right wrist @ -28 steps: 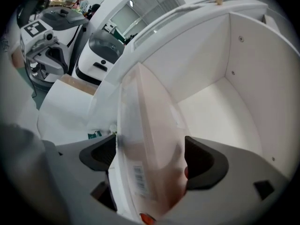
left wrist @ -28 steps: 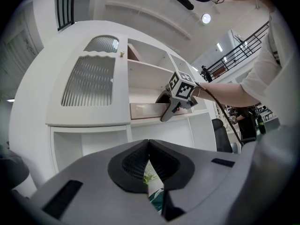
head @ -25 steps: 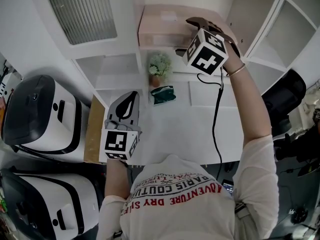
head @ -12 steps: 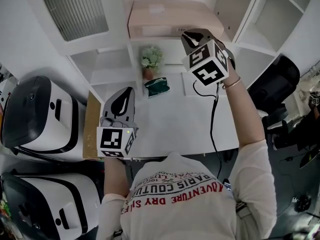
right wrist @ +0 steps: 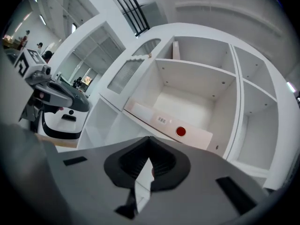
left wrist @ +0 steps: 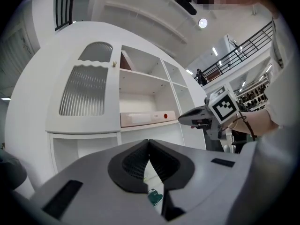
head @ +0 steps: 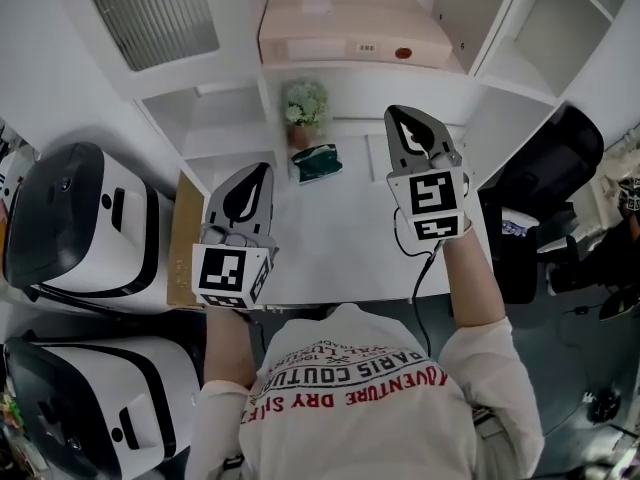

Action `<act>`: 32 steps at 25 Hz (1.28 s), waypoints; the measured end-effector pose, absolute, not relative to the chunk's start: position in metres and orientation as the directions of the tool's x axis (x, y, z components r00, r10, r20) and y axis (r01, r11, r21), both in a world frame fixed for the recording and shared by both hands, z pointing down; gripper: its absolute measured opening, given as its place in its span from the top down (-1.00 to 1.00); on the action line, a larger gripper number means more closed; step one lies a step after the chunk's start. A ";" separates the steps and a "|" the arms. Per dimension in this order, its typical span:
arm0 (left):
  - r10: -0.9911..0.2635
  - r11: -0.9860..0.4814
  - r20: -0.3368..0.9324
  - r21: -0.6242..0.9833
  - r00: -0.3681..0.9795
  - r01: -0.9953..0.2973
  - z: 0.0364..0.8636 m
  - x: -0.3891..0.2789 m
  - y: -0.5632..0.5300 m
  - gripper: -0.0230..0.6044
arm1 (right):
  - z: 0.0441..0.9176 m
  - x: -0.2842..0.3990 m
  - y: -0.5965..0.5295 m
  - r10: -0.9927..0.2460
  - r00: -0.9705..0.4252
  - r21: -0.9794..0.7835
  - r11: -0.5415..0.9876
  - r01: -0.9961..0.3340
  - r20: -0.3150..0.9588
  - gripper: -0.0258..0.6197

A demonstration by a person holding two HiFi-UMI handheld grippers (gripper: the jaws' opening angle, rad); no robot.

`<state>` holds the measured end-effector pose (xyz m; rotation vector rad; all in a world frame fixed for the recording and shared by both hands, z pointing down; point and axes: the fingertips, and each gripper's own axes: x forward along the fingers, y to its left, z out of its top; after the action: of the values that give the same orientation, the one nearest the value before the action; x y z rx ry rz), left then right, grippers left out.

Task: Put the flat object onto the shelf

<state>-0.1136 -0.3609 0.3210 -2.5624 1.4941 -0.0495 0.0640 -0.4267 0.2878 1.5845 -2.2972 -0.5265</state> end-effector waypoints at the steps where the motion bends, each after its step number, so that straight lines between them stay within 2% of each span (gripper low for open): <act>1: -0.865 -0.483 -0.058 -0.167 0.498 -0.859 0.321 -0.113 -0.361 0.88 | 0.293 0.065 -0.421 -0.937 -0.347 0.435 0.323 -0.840 0.026 0.83; 7: -0.860 -0.494 -0.052 -0.170 0.508 -0.853 0.324 -0.107 -0.366 0.88 | 0.330 0.071 -0.397 -0.936 -0.350 0.295 0.340 -0.893 0.018 0.83; 11: -0.859 -0.495 -0.052 -0.170 0.510 -0.852 0.325 -0.104 -0.370 0.88 | 0.341 0.073 -0.390 -0.932 -0.362 0.281 0.346 -0.895 -0.004 0.83; 16: -0.852 -0.506 -0.041 -0.194 0.522 -0.841 0.326 -0.095 -0.373 0.88 | 0.345 0.085 -0.389 -0.932 -0.362 0.181 0.353 -0.918 -0.018 0.83; 32: -0.849 -0.516 -0.023 -0.184 0.529 -0.836 0.333 -0.081 -0.382 0.88 | 0.340 0.080 -0.390 -0.907 -0.419 0.215 0.401 -0.890 -0.045 0.83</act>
<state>-0.0814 -0.3824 0.3330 -2.5921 1.4428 -0.1037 0.0803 -0.3895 0.3404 1.6471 -2.5629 -0.3160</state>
